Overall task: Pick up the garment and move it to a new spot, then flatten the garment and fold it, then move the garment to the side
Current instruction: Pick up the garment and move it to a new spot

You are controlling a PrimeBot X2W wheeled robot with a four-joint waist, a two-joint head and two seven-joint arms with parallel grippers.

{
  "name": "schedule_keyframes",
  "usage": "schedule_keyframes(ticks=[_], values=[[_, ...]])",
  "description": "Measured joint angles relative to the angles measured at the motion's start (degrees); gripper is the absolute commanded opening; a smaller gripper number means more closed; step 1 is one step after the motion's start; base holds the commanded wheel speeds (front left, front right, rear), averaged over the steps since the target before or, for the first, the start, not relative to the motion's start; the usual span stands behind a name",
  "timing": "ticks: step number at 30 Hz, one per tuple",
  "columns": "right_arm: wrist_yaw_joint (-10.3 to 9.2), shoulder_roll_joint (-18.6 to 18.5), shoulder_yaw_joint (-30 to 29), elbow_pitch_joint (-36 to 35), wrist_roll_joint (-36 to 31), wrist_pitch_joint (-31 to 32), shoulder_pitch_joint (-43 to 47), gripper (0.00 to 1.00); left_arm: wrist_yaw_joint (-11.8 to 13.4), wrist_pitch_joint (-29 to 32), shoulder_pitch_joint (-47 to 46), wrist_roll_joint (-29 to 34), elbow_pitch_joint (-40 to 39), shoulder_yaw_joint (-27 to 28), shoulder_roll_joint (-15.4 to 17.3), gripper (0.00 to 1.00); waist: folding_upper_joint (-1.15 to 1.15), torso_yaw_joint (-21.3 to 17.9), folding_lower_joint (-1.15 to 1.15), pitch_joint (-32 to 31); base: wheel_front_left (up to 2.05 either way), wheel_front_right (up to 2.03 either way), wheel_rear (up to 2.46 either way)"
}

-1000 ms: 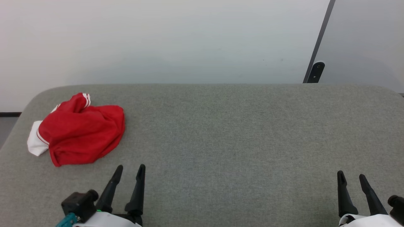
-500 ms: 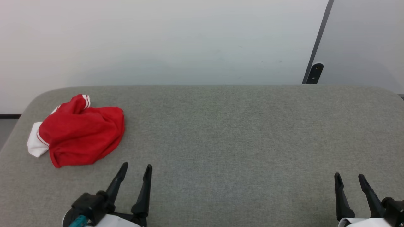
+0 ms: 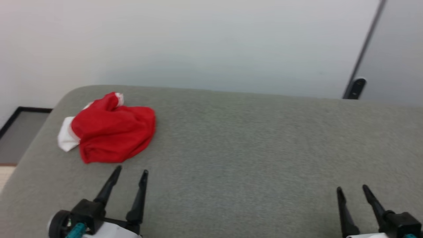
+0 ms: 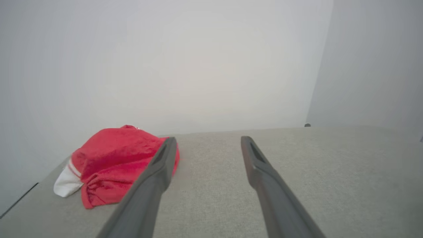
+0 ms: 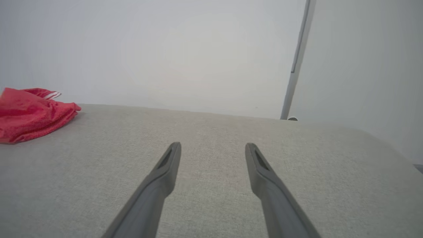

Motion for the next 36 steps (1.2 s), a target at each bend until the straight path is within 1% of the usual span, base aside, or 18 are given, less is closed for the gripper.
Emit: schedule_keyframes(ticks=[6, 13, 15, 18, 21, 23, 25, 27, 30, 32, 34, 36], values=[[0.01, 0.1, 2.5, -0.1, -2.2, -0.2, 0.1, 1.00, 0.4, -0.7, -0.5, 3.3, 0.9, 1.6, 0.5, 1.00, 0.00, 4.6, 0.00, -0.6, 0.00, 0.00, 0.00], [0.01, 0.5, 5.4, 0.8, -4.3, -0.8, -0.8, 1.00, 1.1, -1.5, -0.6, 6.9, 1.6, 3.0, 1.4, 1.00, 0.00, 11.4, 0.00, -1.4, 0.00, 0.00, 0.00], [0.01, 0.7, 6.5, 1.2, -5.0, -1.0, -1.3, 1.00, 1.9, -1.7, -0.3, 7.8, 1.7, 3.6, 1.5, 1.00, 0.00, 13.5, 0.00, -1.6, 0.00, 0.00, 0.00], [0.01, 0.9, 8.8, 1.5, -6.0, -1.3, -2.2, 1.00, 3.0, -1.9, 0.2, 8.3, 1.5, 5.4, 1.6, 1.00, 0.00, 16.6, 0.00, -1.9, 0.00, 0.00, 0.00], [0.01, 1.1, 10.1, 2.0, -6.4, -1.2, -4.0, 1.00, 3.5, -2.2, 1.1, 8.8, 0.6, 6.2, 1.3, 1.00, 0.00, 19.3, 0.00, -2.0, 0.00, 0.00, 0.00], [0.01, 1.1, 10.3, 2.4, -6.4, -1.2, -4.5, 1.00, 3.6, -2.2, 1.3, 8.3, 0.5, 6.5, 0.5, 1.00, 0.00, 20.7, 0.00, -1.9, 0.00, 0.00, 0.00], [0.01, 1.0, 10.4, 2.8, -6.4, -1.2, -4.5, 1.00, 3.4, -2.2, 1.2, 7.4, 0.9, 6.7, 0.1, 1.00, 0.00, 21.7, 0.00, -1.8, 0.00, 0.00, 0.00], [0.01, 0.9, 9.8, 3.1, -6.4, -1.3, -4.5, 1.00, 2.7, -2.2, 0.7, 6.5, 2.2, 6.4, 0.1, 1.00, 0.00, 22.3, 0.00, -1.7, 0.00, 0.00, 0.00], [0.01, 0.9, 8.9, 3.0, -6.5, -1.3, -3.8, 1.00, 1.3, 0.4, -3.3, 4.5, 4.3, 5.3, 1.0, 1.00, 0.00, 22.2, 0.00, -1.7, 0.00, 0.00, 0.00], [0.02, 0.7, 9.3, 2.5, -7.0, -0.8, -3.4, 1.00, 0.6, 3.6, -6.8, 1.7, 5.5, 5.5, 2.5, 1.00, 0.00, 21.8, 0.00, -1.8, 0.00, 0.00, 0.00], [0.02, 0.4, 10.0, 1.5, -7.5, -0.1, -3.6, 1.00, 0.2, 7.0, -10.5, -0.7, 6.6, 5.3, 4.9, 1.00, 0.00, 21.0, 0.00, -1.8, 0.00, 0.00, 0.00], [0.04, -0.2, 10.6, 0.3, -7.9, 0.5, -4.1, 1.00, 0.0, 11.2, -15.2, -5.3, 7.2, 5.4, 6.3, 1.00, 0.00, 20.1, 0.00, -1.5, 0.00, 0.00, 0.00]])
